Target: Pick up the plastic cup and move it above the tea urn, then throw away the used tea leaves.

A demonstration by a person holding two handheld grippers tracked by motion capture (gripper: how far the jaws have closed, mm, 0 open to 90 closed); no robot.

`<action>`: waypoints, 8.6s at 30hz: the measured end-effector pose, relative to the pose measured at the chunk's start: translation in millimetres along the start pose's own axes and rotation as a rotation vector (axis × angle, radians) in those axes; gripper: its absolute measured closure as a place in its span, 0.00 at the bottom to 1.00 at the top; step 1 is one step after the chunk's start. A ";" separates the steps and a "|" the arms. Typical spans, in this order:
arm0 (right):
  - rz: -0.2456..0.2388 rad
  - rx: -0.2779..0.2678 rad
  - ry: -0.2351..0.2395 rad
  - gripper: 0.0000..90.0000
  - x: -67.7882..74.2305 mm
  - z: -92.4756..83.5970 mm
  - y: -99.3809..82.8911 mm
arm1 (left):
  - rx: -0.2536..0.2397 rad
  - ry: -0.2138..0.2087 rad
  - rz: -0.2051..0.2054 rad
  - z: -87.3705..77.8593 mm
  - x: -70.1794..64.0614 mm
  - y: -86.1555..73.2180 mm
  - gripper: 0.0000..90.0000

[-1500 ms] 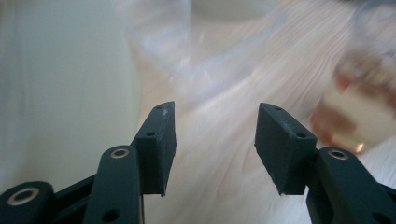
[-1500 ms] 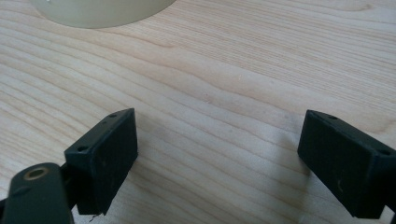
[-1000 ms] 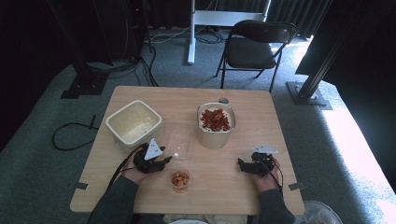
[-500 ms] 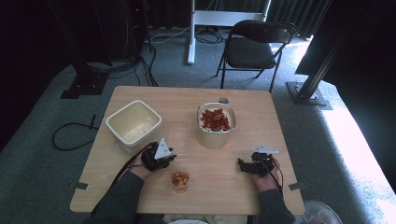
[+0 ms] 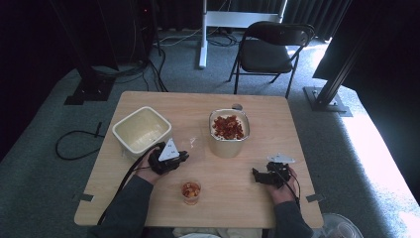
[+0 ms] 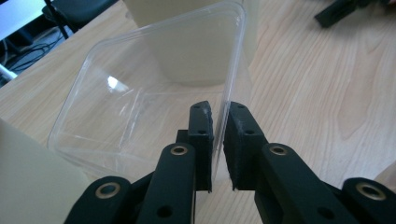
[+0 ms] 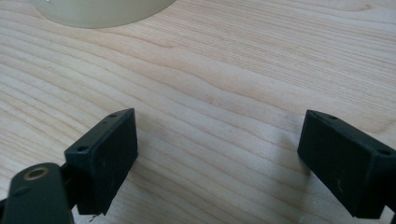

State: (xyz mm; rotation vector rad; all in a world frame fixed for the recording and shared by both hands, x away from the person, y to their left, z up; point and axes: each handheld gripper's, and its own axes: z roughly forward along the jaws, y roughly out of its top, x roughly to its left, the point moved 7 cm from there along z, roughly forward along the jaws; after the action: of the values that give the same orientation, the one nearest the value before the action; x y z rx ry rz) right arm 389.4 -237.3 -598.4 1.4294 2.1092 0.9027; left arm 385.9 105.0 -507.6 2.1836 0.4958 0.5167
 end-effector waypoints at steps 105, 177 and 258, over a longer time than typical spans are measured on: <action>-0.002 0.001 0.002 0.13 0.0 0.1 0.1 | -0.106 0.136 -0.179 -125.7 37.7 12.5 0.52; -0.208 -0.178 0.319 0.55 93.7 -42.7 12.2 | 0.024 -0.165 -0.067 27.8 -92.4 -33.2 0.55; -0.219 -0.426 0.265 0.38 100.1 -37.5 70.6 | 0.050 -0.027 -0.247 -8.7 -41.3 -85.2 0.47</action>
State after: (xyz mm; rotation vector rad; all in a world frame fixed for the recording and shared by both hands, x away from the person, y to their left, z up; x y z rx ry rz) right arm 372.6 -136.6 -521.0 0.8868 2.0352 1.4077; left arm 332.0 139.4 -577.9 2.1353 0.7585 0.3433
